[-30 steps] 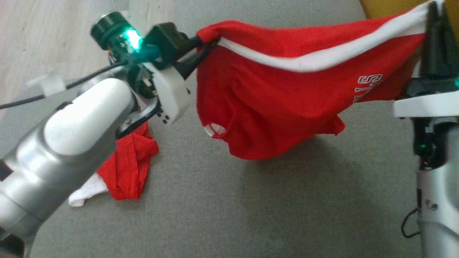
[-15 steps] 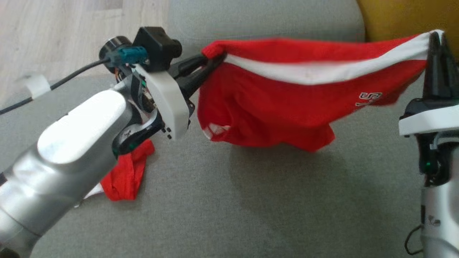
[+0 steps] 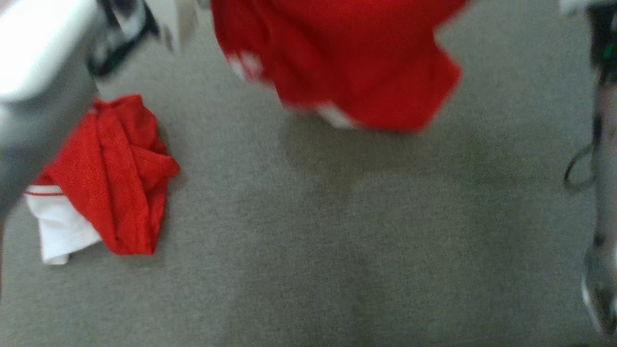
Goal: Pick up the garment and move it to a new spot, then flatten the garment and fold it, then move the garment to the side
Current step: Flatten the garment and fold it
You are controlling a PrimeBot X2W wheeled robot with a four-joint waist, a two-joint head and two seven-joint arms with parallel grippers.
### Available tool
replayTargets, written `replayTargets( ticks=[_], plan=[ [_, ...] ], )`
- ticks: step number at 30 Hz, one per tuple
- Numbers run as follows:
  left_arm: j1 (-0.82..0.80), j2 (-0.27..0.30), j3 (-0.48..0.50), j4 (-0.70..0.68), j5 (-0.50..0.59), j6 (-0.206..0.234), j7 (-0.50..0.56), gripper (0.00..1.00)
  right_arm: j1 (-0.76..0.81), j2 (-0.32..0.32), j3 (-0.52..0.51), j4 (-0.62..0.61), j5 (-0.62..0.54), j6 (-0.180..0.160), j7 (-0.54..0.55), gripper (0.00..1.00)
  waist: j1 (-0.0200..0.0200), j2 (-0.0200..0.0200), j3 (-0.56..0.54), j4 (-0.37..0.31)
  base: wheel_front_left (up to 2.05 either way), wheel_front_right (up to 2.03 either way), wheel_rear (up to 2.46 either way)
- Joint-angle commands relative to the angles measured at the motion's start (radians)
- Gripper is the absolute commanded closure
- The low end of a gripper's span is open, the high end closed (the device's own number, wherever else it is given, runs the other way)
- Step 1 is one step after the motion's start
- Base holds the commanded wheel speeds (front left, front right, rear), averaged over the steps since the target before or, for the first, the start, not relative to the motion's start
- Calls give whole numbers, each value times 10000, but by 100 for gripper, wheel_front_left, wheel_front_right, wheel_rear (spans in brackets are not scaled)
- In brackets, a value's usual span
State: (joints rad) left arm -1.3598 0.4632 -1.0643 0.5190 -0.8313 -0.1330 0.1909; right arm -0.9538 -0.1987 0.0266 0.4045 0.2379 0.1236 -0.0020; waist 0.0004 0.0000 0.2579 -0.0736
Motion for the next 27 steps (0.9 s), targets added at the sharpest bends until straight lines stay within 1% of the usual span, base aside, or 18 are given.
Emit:
replayTargets(
  ticks=[1, 5, 8, 11, 14, 17, 19, 21, 23, 26, 27],
  plan=[
    [-964, 254, 586, -63, 145, 23, -131, 100, -412, -20, 108, -228, 3, 71, -125, 100, -4, 0, 816, -260, 0, 0, 0],
    [-2406, -465, 897, 1348, 781, 110, -1481, 100, -2491, -64, 35, 1438, -295, 71, -1302, 100, -4, 0, 1428, -230, 0, 0, 0],
    [-2868, -1004, 936, 2171, 1001, 99, -2370, 100, -3405, -56, -74, 2603, -499, 71, -2019, 100, -4, 0, 1594, -202, 0, 0, 0],
    [-2620, -1519, 916, 2808, 609, 55, -2753, 100, -3691, -43, 119, 3665, -634, 71, -2280, 100, -4, 0, 1637, -179, 0, 0, 0],
    [-1963, -1791, 285, 2895, 291, 31, -2845, 100, -3432, -158, 668, 4674, -741, 71, -2337, 100, -4, 0, 1631, -136, 0, 0, 0],
    [-1172, -1693, -542, 2430, -314, 27, -2886, 100, -2930, -386, 1451, 5530, -842, 71, -2276, 100, -4, 0, 1610, -100, 0, 0, 0],
    [-616, -1467, -1198, 2074, -645, 26, -2870, 100, -2434, -566, 2167, 6075, -876, 71, -2085, 100, -4, 0, 1509, -71, 0, 0, 0],
    [-136, -1217, -1781, 1610, -767, 26, -2714, 100, -1979, -770, 2712, 6532, -603, 71, -1767, 100, -4, 0, 1438, -6, 0, 0, 0],
    [335, -969, -2021, 1079, -878, 25, -2547, 100, -1610, -1011, 3208, 6820, -262, 71, -1456, 100, -4, 0, 1362, 38, 0, 0, 0],
    [1043, -653, -2130, 371, -871, 25, -2348, 100, -1037, -1298, 3968, 6978, 395, 71, -934, 100, -4, 0, 1120, 78, 0, 0, 0],
    [1508, -516, -2148, -22, -754, 25, -2248, 100, -691, -1538, 4430, 6884, 932, 71, -604, 100, -4, 0, 959, 98, 0, 0, 0]
  ],
)
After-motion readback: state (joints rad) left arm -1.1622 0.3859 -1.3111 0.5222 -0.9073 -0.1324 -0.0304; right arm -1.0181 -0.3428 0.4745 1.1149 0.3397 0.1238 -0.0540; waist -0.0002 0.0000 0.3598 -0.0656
